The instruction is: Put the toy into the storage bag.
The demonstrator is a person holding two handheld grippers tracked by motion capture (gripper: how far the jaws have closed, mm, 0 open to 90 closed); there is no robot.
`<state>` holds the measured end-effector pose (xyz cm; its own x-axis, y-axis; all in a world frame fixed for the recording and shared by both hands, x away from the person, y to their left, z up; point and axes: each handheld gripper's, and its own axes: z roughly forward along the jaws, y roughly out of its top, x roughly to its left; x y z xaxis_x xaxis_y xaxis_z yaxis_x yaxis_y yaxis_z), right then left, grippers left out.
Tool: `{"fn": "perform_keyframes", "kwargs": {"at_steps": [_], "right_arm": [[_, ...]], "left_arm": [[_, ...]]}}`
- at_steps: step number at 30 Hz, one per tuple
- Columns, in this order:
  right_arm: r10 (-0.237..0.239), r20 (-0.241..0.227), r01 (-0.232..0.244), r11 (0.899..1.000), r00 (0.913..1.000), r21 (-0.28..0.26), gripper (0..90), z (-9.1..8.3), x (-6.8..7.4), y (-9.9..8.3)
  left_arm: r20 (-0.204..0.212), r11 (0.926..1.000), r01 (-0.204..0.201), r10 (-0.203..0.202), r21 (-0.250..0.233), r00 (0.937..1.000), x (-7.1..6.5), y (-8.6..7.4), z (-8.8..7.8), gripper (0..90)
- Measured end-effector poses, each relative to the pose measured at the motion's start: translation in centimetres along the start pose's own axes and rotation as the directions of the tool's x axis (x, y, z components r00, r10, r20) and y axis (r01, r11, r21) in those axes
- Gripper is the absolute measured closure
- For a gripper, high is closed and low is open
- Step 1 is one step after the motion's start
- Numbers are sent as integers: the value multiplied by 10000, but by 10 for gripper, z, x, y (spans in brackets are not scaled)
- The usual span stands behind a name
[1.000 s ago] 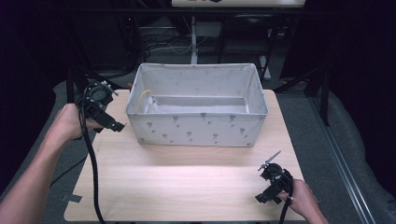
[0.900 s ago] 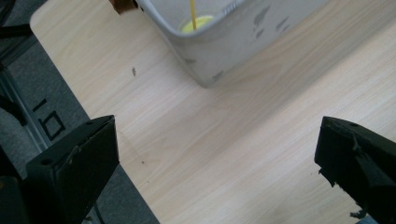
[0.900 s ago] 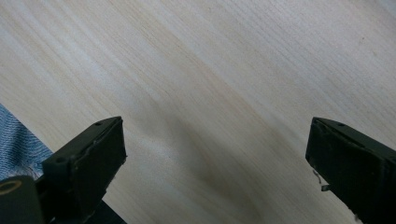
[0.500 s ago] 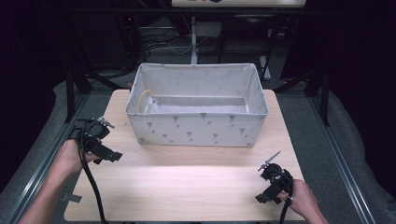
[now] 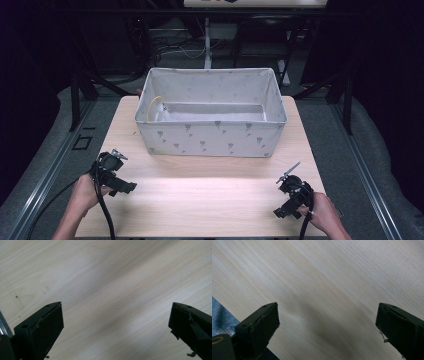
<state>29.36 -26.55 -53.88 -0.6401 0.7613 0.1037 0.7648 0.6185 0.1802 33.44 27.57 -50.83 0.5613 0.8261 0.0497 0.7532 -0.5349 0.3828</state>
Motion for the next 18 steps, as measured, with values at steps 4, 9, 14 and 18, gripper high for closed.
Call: {"fn": "perform_keyframes", "kwargs": {"at_steps": [4,9,14,18], "right_arm": [[2,-16,-2,10000,10000,-5,45,0,0,0],[-200,51,199,9996,9998,201,45,-1,-2,1],[-224,24,223,9996,9997,184,45,-1,-1,1],[-278,17,277,9993,9996,260,45,-1,-1,2]], "left_arm": [[-14,9987,321,-322,-392,9995,-7,-13,16,1],[21,9910,900,-902,-993,9959,-13,-26,31,3],[93,9935,613,-607,-958,9981,-17,-32,42,3],[212,9951,567,-552,-816,9983,-15,-32,47,3]]}}
